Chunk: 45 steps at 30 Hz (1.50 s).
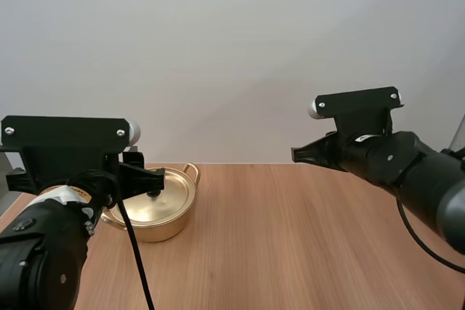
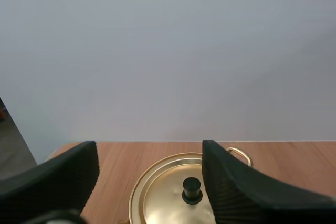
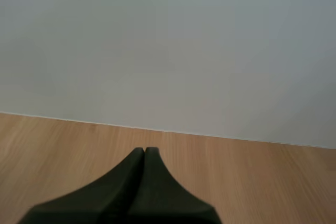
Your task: Open the pot, put the car inside, and close it
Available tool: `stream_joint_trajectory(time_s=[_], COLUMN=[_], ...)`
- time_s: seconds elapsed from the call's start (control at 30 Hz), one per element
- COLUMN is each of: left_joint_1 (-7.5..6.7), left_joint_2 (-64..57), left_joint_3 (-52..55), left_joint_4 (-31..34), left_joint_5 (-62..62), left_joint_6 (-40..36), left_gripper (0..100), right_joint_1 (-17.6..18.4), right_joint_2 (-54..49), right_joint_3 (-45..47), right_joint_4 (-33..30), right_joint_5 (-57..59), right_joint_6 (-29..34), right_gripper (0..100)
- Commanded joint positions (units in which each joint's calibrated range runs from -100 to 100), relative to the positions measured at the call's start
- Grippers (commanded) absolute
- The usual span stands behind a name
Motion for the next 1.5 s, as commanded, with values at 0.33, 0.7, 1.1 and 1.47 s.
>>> stream_joint_trajectory(time_s=[0.33,0.7,1.1,1.47], left_joint_1=[-4.33,-4.53,-4.52,-5.54], left_joint_2=[-6.36,-9.9,-10.0,-11.6], left_joint_3=[-1.65,-1.65,2.06,16.22], left_joint_4=[4.95,10.69,10.51,1.84], left_joint_5=[11.26,12.61,-10.16,-22.3], left_joint_6=[-3.69,-10.74,-11.41,-10.96], left_gripper=[71,0,8,10], right_joint_1=[-0.01,-0.01,-0.51,-0.58], right_joint_2=[-5.52,-5.52,-5.52,-5.52], right_joint_3=[4.56,4.56,4.56,4.56], right_joint_4=[-4.01,-4.01,-4.01,-4.01], right_joint_5=[-11.23,-11.23,-11.23,-11.23], right_joint_6=[-0.06,-0.06,-0.06,-0.06], right_gripper=[0,0,0,0])
